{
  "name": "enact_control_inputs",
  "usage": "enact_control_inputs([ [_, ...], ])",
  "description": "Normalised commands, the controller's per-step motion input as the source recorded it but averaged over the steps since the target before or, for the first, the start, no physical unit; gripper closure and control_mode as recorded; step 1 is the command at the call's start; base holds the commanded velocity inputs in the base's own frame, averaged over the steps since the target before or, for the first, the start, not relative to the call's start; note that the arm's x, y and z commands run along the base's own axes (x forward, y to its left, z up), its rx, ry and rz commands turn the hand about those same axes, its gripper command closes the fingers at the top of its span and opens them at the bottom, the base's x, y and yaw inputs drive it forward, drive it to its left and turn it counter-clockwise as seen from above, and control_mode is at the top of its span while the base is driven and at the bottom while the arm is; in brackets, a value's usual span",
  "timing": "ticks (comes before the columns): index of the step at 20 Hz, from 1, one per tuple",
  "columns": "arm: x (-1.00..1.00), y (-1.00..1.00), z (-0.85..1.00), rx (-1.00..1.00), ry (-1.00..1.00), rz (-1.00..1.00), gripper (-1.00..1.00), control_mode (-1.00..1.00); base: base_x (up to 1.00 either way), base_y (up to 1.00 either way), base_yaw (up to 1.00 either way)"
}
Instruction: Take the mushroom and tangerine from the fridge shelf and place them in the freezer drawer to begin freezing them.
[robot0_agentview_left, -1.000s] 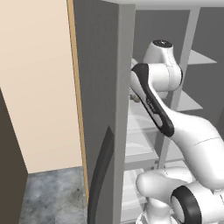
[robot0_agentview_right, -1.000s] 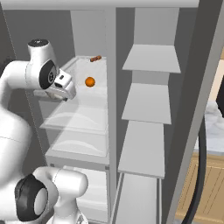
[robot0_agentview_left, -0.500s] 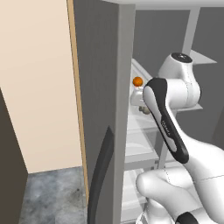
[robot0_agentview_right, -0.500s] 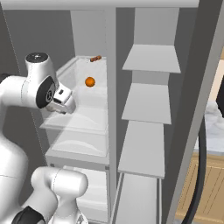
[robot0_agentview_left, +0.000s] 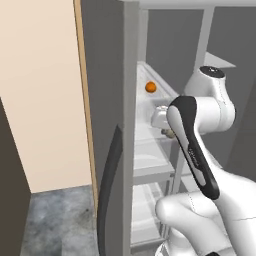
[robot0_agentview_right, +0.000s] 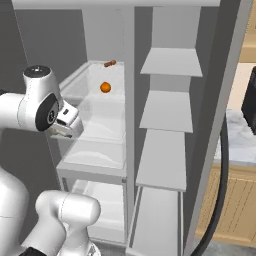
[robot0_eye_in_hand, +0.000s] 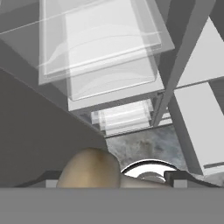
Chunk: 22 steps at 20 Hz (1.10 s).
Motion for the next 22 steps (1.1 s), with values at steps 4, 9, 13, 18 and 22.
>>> enact_control_inputs([
  [4, 0.0, 0.0, 0.0, 0.0, 0.0, 0.0, 1.0, 1.0, -0.52, 0.0, -0.29],
  [9, 0.0, 0.0, 0.0, 0.0, 0.0, 0.0, 1.0, 1.0, -0.16, 0.0, -0.47],
  [13, 0.0, 0.0, 0.0, 0.0, 0.0, 0.0, 1.0, 1.0, -0.03, 0.0, -0.48],
  [18, -0.02, -0.35, -0.24, 0.0, 0.08, -0.17, 1.0, -1.0, -0.05, -0.08, -0.15],
  [22, 0.16, -0.72, -0.78, 0.0, 0.2, -0.27, 1.0, -1.0, 0.0, 0.0, 0.0],
])
